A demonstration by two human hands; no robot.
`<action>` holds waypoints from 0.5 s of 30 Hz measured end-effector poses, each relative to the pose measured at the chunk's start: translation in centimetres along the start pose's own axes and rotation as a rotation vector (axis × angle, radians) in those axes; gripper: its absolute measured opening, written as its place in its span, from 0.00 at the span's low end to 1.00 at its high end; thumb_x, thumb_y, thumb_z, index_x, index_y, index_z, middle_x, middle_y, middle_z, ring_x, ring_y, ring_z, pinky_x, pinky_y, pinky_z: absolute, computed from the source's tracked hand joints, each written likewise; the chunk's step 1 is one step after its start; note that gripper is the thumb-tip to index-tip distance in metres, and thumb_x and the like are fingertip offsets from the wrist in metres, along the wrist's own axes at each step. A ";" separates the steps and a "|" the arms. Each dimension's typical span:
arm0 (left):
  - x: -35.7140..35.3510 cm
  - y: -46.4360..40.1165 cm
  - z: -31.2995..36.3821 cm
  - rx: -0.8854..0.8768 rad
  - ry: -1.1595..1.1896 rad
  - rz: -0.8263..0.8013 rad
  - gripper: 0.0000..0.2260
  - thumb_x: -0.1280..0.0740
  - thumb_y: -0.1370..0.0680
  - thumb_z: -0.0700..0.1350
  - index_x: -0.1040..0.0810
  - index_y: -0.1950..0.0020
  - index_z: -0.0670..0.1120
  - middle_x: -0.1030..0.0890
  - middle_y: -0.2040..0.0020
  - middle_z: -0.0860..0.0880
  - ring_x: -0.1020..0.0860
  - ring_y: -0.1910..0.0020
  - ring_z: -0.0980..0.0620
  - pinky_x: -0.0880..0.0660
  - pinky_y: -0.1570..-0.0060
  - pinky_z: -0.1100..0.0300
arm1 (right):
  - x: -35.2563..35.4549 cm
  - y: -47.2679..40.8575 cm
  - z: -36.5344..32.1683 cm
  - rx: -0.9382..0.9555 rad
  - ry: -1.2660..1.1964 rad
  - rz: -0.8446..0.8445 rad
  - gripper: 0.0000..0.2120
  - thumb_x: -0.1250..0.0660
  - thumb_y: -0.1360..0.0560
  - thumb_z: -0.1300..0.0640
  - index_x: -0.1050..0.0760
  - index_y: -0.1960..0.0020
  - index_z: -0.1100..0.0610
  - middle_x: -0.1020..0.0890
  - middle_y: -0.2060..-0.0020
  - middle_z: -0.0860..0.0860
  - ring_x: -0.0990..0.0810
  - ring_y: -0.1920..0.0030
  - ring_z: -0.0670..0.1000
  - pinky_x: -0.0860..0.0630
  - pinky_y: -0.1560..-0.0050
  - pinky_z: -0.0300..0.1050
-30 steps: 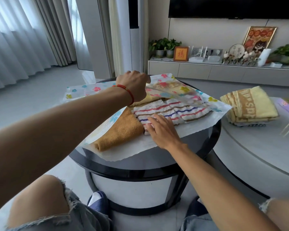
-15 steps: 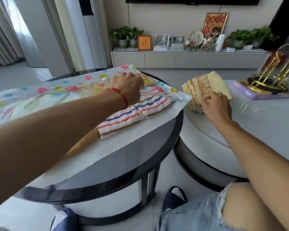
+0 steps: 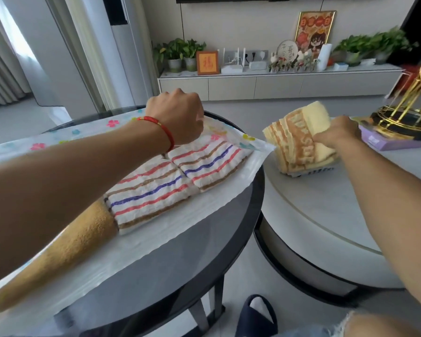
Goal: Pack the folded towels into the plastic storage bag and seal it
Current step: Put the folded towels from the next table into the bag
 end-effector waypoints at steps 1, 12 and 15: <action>0.3 -0.1 0.0 0.009 0.008 0.012 0.11 0.35 0.22 0.51 0.17 0.43 0.52 0.16 0.51 0.45 0.23 0.59 0.43 0.30 0.61 0.53 | 0.1 0.4 -0.1 -0.037 -0.150 -0.079 0.28 0.22 0.31 0.54 0.25 0.34 0.62 0.19 0.40 0.62 0.17 0.43 0.63 0.19 0.49 0.55; 5.2 0.7 0.4 -0.008 -0.022 0.081 0.11 0.36 0.21 0.45 0.17 0.44 0.46 0.17 0.50 0.42 0.19 0.55 0.38 0.19 0.55 0.47 | 6.0 16.0 -0.1 -0.013 -0.974 -0.848 0.21 0.34 0.28 0.57 0.19 0.37 0.63 0.12 0.48 0.59 0.12 0.52 0.58 0.14 0.54 0.56; 6.3 0.5 0.3 -0.005 -0.036 0.063 0.12 0.35 0.21 0.47 0.18 0.40 0.45 0.18 0.46 0.41 0.20 0.51 0.37 0.20 0.51 0.45 | 3.3 21.4 -2.1 -0.015 -1.028 -1.046 0.28 0.29 0.35 0.57 0.20 0.37 0.67 0.14 0.45 0.63 0.12 0.48 0.61 0.15 0.52 0.56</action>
Point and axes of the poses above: each hand's wrist, its own y-axis away from the middle knuckle, its own x-axis out of the back of the hand, z = x × y, the point moved 7 cm from there along -y, towards the middle knuckle
